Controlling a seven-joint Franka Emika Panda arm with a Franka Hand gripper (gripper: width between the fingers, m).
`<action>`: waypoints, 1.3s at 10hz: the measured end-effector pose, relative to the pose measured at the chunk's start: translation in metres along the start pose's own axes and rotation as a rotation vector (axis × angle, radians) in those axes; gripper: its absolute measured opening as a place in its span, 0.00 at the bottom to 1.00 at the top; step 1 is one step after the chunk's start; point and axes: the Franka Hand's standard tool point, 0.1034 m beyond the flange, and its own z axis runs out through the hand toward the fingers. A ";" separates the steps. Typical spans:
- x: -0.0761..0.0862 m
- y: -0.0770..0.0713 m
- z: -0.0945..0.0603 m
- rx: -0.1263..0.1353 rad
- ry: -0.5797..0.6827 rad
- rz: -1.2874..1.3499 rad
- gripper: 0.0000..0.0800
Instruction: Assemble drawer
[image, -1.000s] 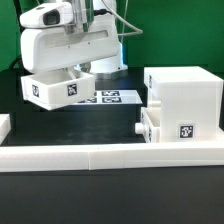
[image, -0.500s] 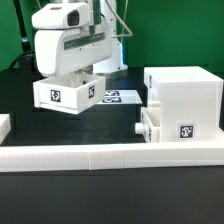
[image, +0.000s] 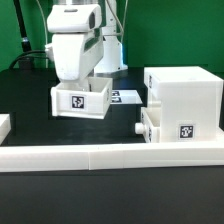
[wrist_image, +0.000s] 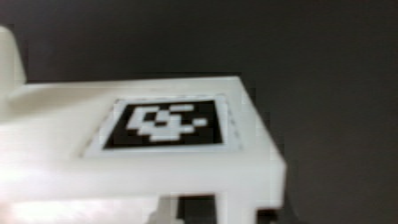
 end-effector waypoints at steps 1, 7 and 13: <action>-0.001 -0.001 0.001 0.002 0.001 0.005 0.05; 0.017 0.008 0.001 -0.029 0.017 -0.012 0.05; 0.028 0.009 0.005 -0.055 0.026 -0.031 0.05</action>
Offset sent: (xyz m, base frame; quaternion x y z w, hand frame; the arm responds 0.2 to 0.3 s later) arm 0.0000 0.0000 0.0000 0.0000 0.0000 0.0000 1.0000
